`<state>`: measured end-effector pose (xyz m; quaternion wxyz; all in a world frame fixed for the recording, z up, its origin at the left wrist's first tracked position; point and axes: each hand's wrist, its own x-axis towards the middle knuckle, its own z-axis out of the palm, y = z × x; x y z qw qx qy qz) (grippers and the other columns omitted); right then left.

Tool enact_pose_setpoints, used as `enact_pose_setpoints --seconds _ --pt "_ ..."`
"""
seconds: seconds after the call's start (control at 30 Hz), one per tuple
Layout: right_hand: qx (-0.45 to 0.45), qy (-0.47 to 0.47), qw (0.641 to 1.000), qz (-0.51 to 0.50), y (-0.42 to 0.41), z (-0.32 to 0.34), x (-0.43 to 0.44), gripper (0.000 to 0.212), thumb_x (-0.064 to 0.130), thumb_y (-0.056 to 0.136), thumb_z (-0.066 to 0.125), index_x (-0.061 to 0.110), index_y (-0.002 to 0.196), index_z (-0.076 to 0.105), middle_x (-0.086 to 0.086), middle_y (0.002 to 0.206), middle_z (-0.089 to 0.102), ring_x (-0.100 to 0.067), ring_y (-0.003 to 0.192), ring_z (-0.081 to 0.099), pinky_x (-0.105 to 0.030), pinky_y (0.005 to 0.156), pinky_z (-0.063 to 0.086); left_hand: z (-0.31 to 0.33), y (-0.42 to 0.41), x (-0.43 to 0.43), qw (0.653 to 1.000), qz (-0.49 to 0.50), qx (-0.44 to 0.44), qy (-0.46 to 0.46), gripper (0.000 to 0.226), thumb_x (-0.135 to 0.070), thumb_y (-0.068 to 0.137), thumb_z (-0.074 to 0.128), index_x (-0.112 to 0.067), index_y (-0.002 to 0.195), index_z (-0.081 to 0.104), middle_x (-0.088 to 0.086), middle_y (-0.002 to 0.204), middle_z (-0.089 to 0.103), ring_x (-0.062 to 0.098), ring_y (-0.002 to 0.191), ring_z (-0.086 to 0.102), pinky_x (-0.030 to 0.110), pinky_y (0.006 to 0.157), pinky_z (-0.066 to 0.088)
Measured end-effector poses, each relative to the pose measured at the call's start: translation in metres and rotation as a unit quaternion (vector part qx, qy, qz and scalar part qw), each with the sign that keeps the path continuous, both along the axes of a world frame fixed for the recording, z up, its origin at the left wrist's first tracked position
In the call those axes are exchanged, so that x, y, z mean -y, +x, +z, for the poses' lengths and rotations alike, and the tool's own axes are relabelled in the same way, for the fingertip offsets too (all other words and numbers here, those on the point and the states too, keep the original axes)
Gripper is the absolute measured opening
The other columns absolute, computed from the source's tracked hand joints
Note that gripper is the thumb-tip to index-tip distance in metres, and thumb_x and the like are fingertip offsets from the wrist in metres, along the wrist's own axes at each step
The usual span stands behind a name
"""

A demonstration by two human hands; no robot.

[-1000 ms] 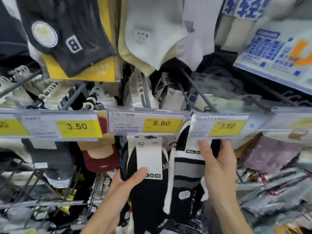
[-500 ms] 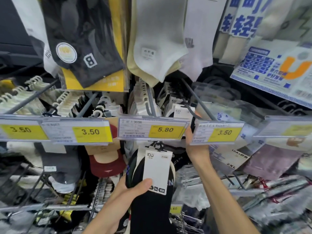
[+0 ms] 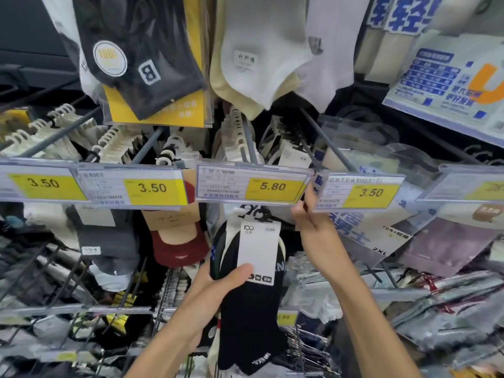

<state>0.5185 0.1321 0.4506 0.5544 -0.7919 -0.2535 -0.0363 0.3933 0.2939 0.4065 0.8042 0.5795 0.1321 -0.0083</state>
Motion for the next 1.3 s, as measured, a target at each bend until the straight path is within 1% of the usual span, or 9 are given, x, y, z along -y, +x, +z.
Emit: enact_pose_setpoints --seconds 0.07,0.13,0.37,0.47,0.57,0.67,0.9,1.17,1.3 --pt "0.002 0.010 1.000 -0.018 -0.028 -0.008 0.007 0.033 0.041 0.101 0.042 0.066 0.121 0.047 0.055 0.126 0.038 0.029 0.124 0.031 0.002 0.101 0.022 -0.001 0.000 0.000 1.000 0.016 0.013 -0.006 0.048 -0.049 0.055 0.082 -0.049 0.102 0.070 -0.019 0.103 0.076 -0.002 0.093 0.071 0.010 0.066 0.055" --pt "-0.021 0.060 0.997 -0.037 -0.051 -0.025 0.013 0.033 0.050 0.092 0.052 0.049 0.125 0.057 0.039 0.132 0.048 0.013 0.130 0.041 -0.010 0.103 0.036 0.001 -0.001 0.002 1.000 0.023 0.014 0.000 0.038 -0.046 0.060 0.085 -0.054 0.095 0.072 -0.017 0.105 0.076 0.000 0.095 0.071 0.010 0.068 0.055" --pt "-0.111 0.139 0.983 -0.033 -0.072 -0.038 0.013 0.033 0.014 0.083 0.077 0.042 0.099 0.070 0.006 0.094 0.074 -0.009 0.083 0.067 -0.021 0.074 0.054 -0.002 0.002 0.017 0.998 0.037 -0.041 -0.012 0.043 -0.066 0.049 0.077 -0.057 0.091 0.070 -0.038 0.091 0.069 -0.021 0.083 0.063 0.013 0.072 0.046" --pt "-0.121 0.140 0.982 -0.034 -0.069 -0.035 0.019 0.042 0.008 0.084 0.075 0.047 0.097 0.071 0.012 0.094 0.075 -0.003 0.081 0.067 -0.015 0.075 0.052 -0.001 0.002 0.017 0.996 0.038 -0.065 -0.054 0.069 -0.067 0.044 0.081 -0.047 0.108 0.063 -0.039 0.104 0.065 -0.023 0.097 0.058 0.020 0.090 0.044" --pt "-0.105 0.118 0.987 -0.037 -0.069 -0.032 0.024 0.047 0.011 0.084 0.075 0.052 0.107 0.069 0.018 0.096 0.070 -0.001 0.083 0.064 -0.013 0.074 0.051 -0.002 0.003 0.018 0.995 0.044 -0.059 -0.064 0.113 -0.075 0.041 0.082 -0.029 0.140 0.052 -0.010 0.136 0.062 0.008 0.125 0.058 0.039 0.107 0.043" --pt "-0.048 0.051 0.997 -0.023 -0.070 -0.030 0.024 0.047 0.021 0.088 0.072 0.043 0.128 0.062 0.018 0.112 0.060 -0.008 0.096 0.060 -0.020 0.076 0.052 0.001 0.003 0.020 0.998 0.041 -0.040 -0.041 0.098 -0.072 0.040 0.085 -0.034 0.127 0.060 -0.015 0.114 0.073 0.002 0.106 0.068 0.034 0.096 0.050" --pt "0.036 -0.055 0.997 -0.033 -0.072 -0.031 0.020 0.056 0.027 0.088 0.070 0.044 0.136 0.048 0.026 0.111 0.041 -0.001 0.105 0.047 -0.006 0.088 0.035 0.000 0.008 0.020 0.998 0.045 -0.041 -0.012 0.070 -0.085 0.052 0.069 -0.054 0.115 0.066 -0.021 0.119 0.069 -0.001 0.111 0.064 0.034 0.097 0.049" --pt "-0.106 0.067 0.992 0.001 -0.066 -0.037 0.016 0.032 0.016 0.079 0.070 0.040 0.100 0.064 0.014 0.092 0.057 -0.008 0.093 0.057 -0.031 0.083 0.050 -0.002 0.012 0.022 0.996 0.075 -0.056 -0.009 0.088 -0.086 0.048 0.070 -0.045 0.125 0.062 -0.017 0.123 0.068 0.005 0.117 0.062 0.038 0.105 0.046" --pt "-0.145 0.077 0.986 0.022 -0.061 -0.035 0.018 0.021 0.021 0.081 0.073 0.035 0.090 0.061 0.007 0.090 0.062 -0.015 0.089 0.058 -0.035 0.082 0.051 0.003 0.014 0.021 0.997 0.063 -0.043 0.006 0.043 -0.076 0.054 0.064 -0.061 0.093 0.070 -0.025 0.105 0.073 -0.009 0.094 0.068 0.021 0.078 0.049"
